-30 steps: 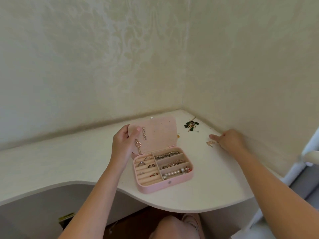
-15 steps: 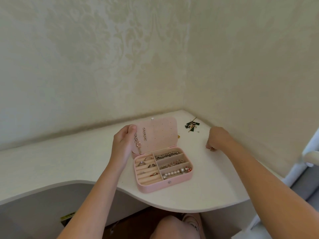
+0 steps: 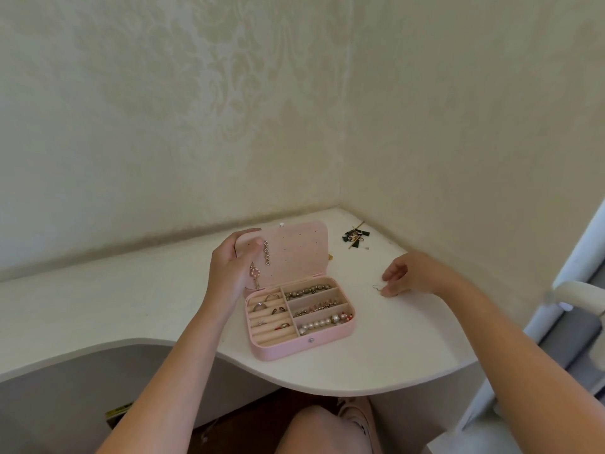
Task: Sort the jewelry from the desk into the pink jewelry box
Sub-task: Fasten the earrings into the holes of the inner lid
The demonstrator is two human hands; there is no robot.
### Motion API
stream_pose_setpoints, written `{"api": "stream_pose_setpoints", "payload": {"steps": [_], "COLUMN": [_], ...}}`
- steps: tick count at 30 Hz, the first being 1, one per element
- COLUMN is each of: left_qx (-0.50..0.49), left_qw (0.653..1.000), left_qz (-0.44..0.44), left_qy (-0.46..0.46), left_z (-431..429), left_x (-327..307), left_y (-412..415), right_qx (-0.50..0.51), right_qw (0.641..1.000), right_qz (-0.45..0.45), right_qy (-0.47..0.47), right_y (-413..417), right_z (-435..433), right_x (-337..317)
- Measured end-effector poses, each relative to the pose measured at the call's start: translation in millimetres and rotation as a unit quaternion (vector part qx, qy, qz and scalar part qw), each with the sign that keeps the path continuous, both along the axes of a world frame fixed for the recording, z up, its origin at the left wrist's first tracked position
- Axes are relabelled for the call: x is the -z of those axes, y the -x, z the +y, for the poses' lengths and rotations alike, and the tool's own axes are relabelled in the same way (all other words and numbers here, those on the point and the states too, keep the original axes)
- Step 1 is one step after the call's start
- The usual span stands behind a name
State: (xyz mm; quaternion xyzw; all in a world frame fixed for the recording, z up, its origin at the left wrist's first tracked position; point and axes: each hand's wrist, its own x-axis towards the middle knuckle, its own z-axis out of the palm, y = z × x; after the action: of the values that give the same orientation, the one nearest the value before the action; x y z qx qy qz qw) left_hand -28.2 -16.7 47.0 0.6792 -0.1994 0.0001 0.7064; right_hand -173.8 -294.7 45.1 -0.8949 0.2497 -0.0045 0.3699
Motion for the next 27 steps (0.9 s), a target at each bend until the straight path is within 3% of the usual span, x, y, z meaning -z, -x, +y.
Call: {"api": "stream_pose_setpoints", "payload": {"steps": [4,11,16,19,23,27], "left_qx": [-0.008,-0.004,-0.013,-0.013,-0.007,0.004], "left_qw": [1.0,0.999,0.999,0.998,0.998,0.997], "left_qz": [-0.017,0.002,0.028,0.04,0.056,0.071], "left_qy": [-0.009,-0.043,-0.041,-0.04,-0.023,-0.001], "left_z": [-1,-3,-1,0,1,3], "left_x": [-2,-8,-4,-2,-5,-7], "left_y": [-7,-16,-22,-22,-22,-20], "right_qx": [0.011,0.0,-0.073,-0.102,-0.109,-0.026], "right_qw": [0.998,0.996,0.961,0.941,0.953,0.991], "right_qz": [0.027,0.017,0.073,0.106,0.073,-0.107], "right_qy": [0.063,0.092,0.257,0.305,0.271,0.079], "right_y": [-5,-12,-14,-15,-9,-6], "right_z": [7,14,25,25,19,17], "right_x": [1,0,-1,5,13,17]}}
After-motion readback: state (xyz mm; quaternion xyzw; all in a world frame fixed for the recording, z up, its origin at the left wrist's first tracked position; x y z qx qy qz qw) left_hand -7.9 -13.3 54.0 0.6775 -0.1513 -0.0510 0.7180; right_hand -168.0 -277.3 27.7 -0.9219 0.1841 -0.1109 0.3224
